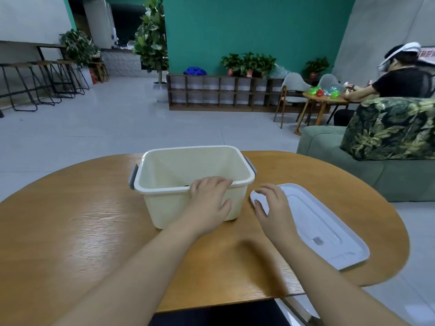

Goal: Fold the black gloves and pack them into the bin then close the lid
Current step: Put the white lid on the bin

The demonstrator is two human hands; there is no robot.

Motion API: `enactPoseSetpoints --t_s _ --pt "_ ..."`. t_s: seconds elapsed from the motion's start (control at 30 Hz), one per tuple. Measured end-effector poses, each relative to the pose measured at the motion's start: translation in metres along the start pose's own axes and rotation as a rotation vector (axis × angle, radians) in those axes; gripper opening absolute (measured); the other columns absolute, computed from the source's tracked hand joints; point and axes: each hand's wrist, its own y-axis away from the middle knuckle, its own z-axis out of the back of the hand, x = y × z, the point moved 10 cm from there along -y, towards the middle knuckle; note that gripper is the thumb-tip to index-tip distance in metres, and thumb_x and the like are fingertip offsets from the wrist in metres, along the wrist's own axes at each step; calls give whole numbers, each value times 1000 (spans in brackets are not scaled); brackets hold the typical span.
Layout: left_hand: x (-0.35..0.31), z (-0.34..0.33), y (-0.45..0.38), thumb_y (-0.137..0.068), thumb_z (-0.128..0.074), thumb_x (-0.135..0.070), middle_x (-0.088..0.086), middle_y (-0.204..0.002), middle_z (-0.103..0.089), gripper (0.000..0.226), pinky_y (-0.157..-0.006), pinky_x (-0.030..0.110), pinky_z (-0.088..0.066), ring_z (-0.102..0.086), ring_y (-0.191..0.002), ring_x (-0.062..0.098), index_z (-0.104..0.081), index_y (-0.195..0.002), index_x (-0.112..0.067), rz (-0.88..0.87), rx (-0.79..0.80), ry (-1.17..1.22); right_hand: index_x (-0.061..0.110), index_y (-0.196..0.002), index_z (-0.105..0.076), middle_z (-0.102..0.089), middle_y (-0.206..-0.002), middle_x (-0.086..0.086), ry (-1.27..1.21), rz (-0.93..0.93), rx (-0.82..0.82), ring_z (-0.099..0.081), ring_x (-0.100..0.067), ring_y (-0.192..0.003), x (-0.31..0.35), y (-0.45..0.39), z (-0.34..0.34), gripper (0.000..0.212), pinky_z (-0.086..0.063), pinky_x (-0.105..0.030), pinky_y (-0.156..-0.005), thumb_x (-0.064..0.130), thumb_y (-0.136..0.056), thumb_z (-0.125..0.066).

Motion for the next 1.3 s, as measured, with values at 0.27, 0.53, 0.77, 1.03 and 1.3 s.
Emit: enactPoseSetpoints --t_s 0.27,0.53,0.77,1.03,1.3 --pt "13 2 -2 -92 -44 -35 -6 -134 -49 40 -110 31 -17 -38 -128 15 -50 -131 -28 113 -8 146 7 -109 -63 -62 -106 -9 256 -507 378 -60 -25 -100 -89 39 -45 25 -45 -29 -80 20 -88 -61" --pt "12 10 -6 -93 -46 -30 -6 -135 -50 40 -109 34 -29 -44 -126 15 -48 -132 -24 114 61 171 14 -67 -51 -56 -79 -7 333 -439 122 -57 -28 -75 -72 0 6 24 -37 -29 -60 6 -89 -46" --pt "43 58 -44 -89 -55 -19 4 -142 -38 63 -100 34 -41 -51 -117 21 -25 -144 -27 185 -32 307 5 -107 -64 -60 -105 -11 262 -110 14 -53 -29 -105 3 -69 51 20 -38 -30 -82 10 -94 -50" --pt "85 126 -65 -89 -59 -15 1 -155 -8 69 -102 30 -30 -28 -139 24 -24 -142 -43 204 -199 268 -5 -94 -65 -61 -87 -18 82 418 -79 -49 -22 -88 95 -95 50 13 -34 -18 -81 -2 -82 -60" --pt "120 165 -51 -89 -59 -16 4 -86 -65 9 -68 29 -39 -56 -83 23 -64 -84 -11 210 -471 303 3 -120 -58 -59 -120 -15 91 364 -251 -44 -20 -114 101 -122 46 43 -40 -39 -100 30 -87 -61"
